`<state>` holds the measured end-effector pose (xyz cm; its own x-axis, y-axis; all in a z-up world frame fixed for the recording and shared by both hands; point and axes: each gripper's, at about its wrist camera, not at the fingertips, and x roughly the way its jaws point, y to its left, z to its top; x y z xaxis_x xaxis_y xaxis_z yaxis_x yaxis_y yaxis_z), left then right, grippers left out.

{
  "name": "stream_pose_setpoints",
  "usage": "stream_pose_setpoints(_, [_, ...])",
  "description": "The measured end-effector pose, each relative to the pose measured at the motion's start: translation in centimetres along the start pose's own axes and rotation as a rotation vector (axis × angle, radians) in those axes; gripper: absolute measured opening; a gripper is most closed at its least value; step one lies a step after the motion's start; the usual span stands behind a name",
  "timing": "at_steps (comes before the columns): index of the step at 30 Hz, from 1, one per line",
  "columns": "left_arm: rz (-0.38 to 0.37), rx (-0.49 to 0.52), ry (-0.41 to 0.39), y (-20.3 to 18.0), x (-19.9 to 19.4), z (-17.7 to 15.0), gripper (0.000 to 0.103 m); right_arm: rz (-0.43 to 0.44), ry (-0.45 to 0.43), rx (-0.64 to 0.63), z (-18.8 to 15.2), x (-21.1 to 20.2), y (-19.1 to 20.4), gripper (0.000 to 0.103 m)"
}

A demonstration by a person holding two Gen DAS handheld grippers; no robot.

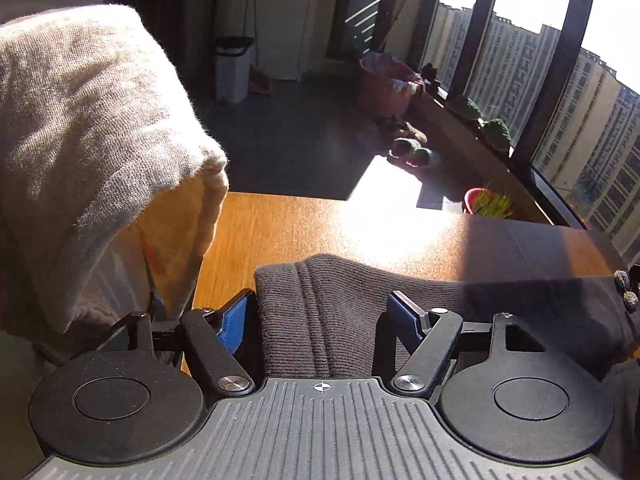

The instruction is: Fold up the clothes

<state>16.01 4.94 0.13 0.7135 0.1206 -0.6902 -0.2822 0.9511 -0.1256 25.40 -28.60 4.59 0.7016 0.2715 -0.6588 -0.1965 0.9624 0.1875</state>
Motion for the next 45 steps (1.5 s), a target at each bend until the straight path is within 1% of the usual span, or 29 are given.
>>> stream_pose_setpoints(1, [-0.012, 0.012, 0.001, -0.1, -0.2, -0.1, 0.049, 0.008, 0.012, 0.009, -0.1, 0.7, -0.1, 0.036])
stream_pose_setpoints(2, [-0.032, 0.011, -0.004, -0.1, -0.5, -0.2, 0.038, 0.027, 0.016, 0.018, -0.1, 0.7, -0.1, 0.017])
stream_pose_setpoints(4, [-0.064, 0.014, -0.029, -0.1, -1.7, -0.2, 0.036, 0.050, -0.024, 0.015, -0.2, -0.9, 0.1, 0.006])
stream_pose_setpoints(6, [-0.091, 0.027, -0.088, -0.3, -4.1, -0.1, 0.035, 0.079, -0.095, -0.016, -0.3, -3.6, 0.4, 0.006])
stream_pose_setpoints(8, [-0.139, 0.037, -0.149, -0.3, -7.5, -0.8, 0.035, 0.132, -0.164, -0.051, -1.0, -7.9, 0.2, 0.005])
stream_pose_setpoints(10, [-0.183, 0.056, -0.201, -0.4, -11.1, -2.1, 0.035, 0.154, -0.202, -0.090, -2.4, -11.3, -0.4, 0.005])
stream_pose_setpoints(12, [-0.195, 0.072, -0.203, -0.3, -13.4, -4.7, 0.036, 0.140, -0.200, -0.117, -4.7, -13.5, -1.4, 0.006])
stream_pose_setpoints(13, [-0.196, 0.079, -0.188, -0.2, -14.1, -6.1, 0.036, 0.113, -0.194, -0.149, -6.2, -14.2, -2.0, 0.006])
stream_pose_setpoints(16, [-0.183, 0.116, -0.136, 0.1, -15.4, -10.2, 0.039, -0.028, -0.184, -0.234, -10.2, -15.1, -3.1, 0.007])
stream_pose_setpoints(17, [-0.182, 0.123, -0.121, 0.2, -15.9, -11.2, 0.041, -0.042, -0.168, -0.215, -10.9, -15.3, -3.7, 0.007])
stream_pose_setpoints(19, [-0.194, 0.124, -0.106, 0.5, -17.3, -13.0, 0.042, -0.017, -0.149, -0.103, -11.9, -16.1, -5.5, 0.008])
stream_pose_setpoints(21, [-0.225, 0.118, -0.120, 0.7, -19.4, -14.1, 0.047, 0.016, -0.152, -0.009, -12.0, -16.9, -7.0, 0.018])
stream_pose_setpoints(23, [-0.249, 0.131, -0.141, 0.5, -21.2, -14.5, 0.052, 0.052, -0.162, 0.052, -11.8, -17.2, -7.8, 0.045])
stream_pose_setpoints(26, [-0.272, 0.138, -0.175, 0.2, -23.5, -15.2, 0.059, 0.120, -0.133, 0.091, -11.7, -16.4, -7.5, 0.055])
stream_pose_setpoints(28, [-0.272, 0.120, -0.185, -0.1, -24.0, -15.5, 0.069, 0.147, -0.085, 0.096, -11.6, -14.8, -6.6, 0.059])
stream_pose_setpoints(29, [-0.259, 0.109, -0.188, -0.3, -23.8, -15.7, 0.079, 0.159, -0.061, 0.101, -11.8, -14.0, -6.3, 0.059])
stream_pose_setpoints(30, [-0.247, 0.099, -0.190, -0.4, -23.6, -15.8, 0.079, 0.183, -0.042, 0.094, -11.9, -13.5, -5.7, 0.058])
stream_pose_setpoints(31, [-0.241, 0.089, -0.181, -0.5, -23.2, -16.0, 0.079, 0.211, -0.024, 0.083, -12.2, -13.1, -5.0, 0.043])
stream_pose_setpoints(32, [-0.241, 0.083, -0.169, -0.7, -22.8, -16.1, 0.076, 0.239, -0.007, 0.072, -12.4, -12.8, -4.3, 0.019])
stream_pose_setpoints(33, [-0.243, 0.089, -0.146, -1.1, -22.0, -16.2, 0.065, 0.248, -0.008, 0.048, -12.4, -12.8, -3.6, 0.013])
stream_pose_setpoints(34, [-0.241, 0.112, -0.119, -1.7, -21.4, -16.3, 0.056, 0.239, -0.027, 0.002, -12.1, -13.3, -2.4, 0.011])
stream_pose_setpoints(35, [-0.239, 0.141, -0.093, -2.4, -21.0, -16.6, 0.030, 0.237, -0.059, -0.038, -11.3, -13.9, -1.4, 0.010])
stream_pose_setpoints(36, [-0.239, 0.170, -0.066, -3.0, -20.7, -16.8, 0.016, 0.238, -0.094, -0.074, -10.4, -14.5, -0.6, 0.009])
stream_pose_setpoints(38, [-0.245, 0.229, -0.020, -4.1, -20.4, -17.6, 0.016, 0.240, -0.166, -0.137, -8.3, -15.6, 0.7, 0.009])
stream_pose_setpoints(40, [-0.245, 0.277, 0.025, -4.9, -20.2, -18.6, 0.018, 0.231, -0.210, -0.178, -6.2, -16.0, 1.3, 0.009])
stream_pose_setpoints(41, [-0.240, 0.289, 0.042, -5.1, -20.1, -19.1, 0.024, 0.208, -0.199, -0.187, -5.7, -15.5, 1.3, 0.009])
stream_pose_setpoints(43, [-0.255, 0.271, 0.042, -4.8, -20.4, -19.5, 0.027, 0.149, -0.156, -0.198, -4.9, -14.1, 1.0, 0.009])
stream_pose_setpoints(44, [-0.277, 0.244, 0.034, -4.5, -20.7, -19.4, 0.034, 0.104, -0.121, -0.194, -5.1, -13.1, 0.6, 0.010])
stream_pose_setpoints(45, [-0.300, 0.216, 0.026, -4.2, -21.1, -19.3, 0.050, 0.058, -0.081, -0.185, -5.5, -12.2, 0.0, 0.010])
